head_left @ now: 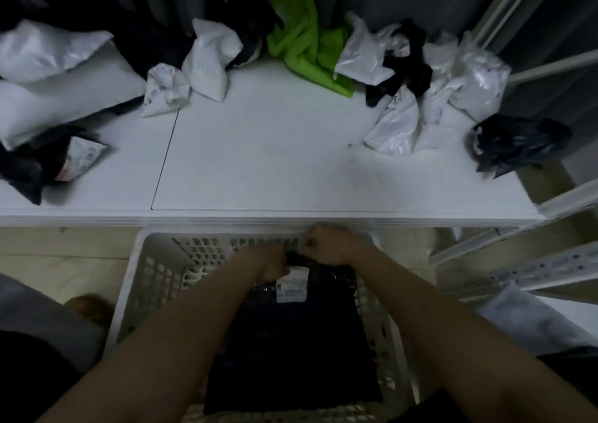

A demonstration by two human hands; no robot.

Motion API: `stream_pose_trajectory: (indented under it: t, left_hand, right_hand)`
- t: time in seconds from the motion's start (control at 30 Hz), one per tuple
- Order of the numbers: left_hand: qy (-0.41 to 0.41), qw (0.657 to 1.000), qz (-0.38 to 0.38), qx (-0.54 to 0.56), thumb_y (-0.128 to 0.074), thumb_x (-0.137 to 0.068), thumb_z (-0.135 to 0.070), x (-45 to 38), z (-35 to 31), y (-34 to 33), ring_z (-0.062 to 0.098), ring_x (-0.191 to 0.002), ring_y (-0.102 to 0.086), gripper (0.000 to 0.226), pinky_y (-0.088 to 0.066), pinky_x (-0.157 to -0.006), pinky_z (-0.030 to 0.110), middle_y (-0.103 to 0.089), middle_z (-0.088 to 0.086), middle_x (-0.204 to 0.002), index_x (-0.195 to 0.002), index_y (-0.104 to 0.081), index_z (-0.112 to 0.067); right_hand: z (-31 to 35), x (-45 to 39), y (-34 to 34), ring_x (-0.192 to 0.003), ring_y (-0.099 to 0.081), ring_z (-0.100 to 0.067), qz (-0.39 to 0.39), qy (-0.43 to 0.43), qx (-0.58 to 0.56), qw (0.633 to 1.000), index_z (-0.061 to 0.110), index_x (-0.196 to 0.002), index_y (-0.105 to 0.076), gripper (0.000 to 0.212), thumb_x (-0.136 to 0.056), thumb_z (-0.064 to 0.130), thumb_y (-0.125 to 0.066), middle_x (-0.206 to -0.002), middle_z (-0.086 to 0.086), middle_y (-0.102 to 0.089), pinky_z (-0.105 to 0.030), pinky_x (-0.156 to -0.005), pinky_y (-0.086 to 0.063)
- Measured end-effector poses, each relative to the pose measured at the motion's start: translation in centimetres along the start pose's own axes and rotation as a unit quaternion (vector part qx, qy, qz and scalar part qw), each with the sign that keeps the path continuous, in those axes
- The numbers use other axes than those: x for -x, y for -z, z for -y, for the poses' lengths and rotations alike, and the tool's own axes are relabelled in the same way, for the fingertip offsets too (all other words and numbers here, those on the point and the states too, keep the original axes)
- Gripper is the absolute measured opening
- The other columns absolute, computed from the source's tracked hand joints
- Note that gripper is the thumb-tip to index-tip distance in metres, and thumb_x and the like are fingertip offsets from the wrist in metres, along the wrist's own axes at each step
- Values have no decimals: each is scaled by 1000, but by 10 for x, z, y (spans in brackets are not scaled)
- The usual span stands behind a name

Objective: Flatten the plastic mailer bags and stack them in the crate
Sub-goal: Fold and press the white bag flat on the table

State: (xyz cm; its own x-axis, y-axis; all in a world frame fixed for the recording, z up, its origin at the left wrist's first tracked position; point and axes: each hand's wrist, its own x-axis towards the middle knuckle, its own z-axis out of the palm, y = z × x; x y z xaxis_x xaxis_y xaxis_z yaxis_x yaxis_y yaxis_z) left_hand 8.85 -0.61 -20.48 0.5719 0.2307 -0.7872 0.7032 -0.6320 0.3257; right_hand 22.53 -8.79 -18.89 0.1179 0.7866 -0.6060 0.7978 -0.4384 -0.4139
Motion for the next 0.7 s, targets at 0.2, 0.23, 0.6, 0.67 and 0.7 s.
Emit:
stream_pose_trajectory:
  t: [0.2, 0.23, 0.6, 0.67, 0.7]
  left_hand:
    - [-33, 996, -55, 60, -45, -97, -12, 54, -67, 86, 14, -52, -64, 22, -53, -52, 24, -68, 10, -75, -97, -64, 1]
    - [-45, 994, -77, 57, -46, -98, -13, 61, -75, 97, 14, -51, -64, 22, -53, -53, 24, -69, 12, -77, -97, -63, 0]
    - [-59, 930, -351, -94, -41, -98, -27, 43, -131, 187, 27, -112, -51, 29, -45, -90, 36, -55, 7, -123, -120, -54, -14]
    - [-63, 926, -361, -90, -42, -97, -29, 34, -134, 191, 28, -111, -51, 30, -46, -90, 38, -55, 8, -122, -120, -54, -14]
    - [-63, 926, -362, -90, -42, -97, -29, 30, -135, 190, 28, -111, -51, 30, -46, -90, 38, -55, 8, -122, -120, -54, -14]
  right_hand:
    - [21, 52, 74, -72, -67, -26, -27, -10, 1, 1000, 0, -97, -67, 19, -94, 10, -51, -89, -15, -69, -36, -71, -56]
    - [23, 60, 89, -72, -66, -25, -58, -3, 5, 998, 4, -96, -68, 19, -94, 14, -52, -92, -15, -70, -34, -71, -55]
    - [-57, 17, 174, -144, -6, -37, -260, -159, 259, 917, 33, -151, -14, 75, -91, 27, -56, -159, -10, -1, -48, -115, -17]
    - [-70, 1, 175, -134, -29, -38, -314, -124, 328, 882, 33, -141, -42, 79, -70, 33, -77, -147, -16, -37, -47, -108, -28]
    - [-72, -4, 176, -113, -50, -35, -333, -110, 359, 865, 31, -118, -65, 72, -50, 34, -86, -117, -13, -62, -41, -93, -41]
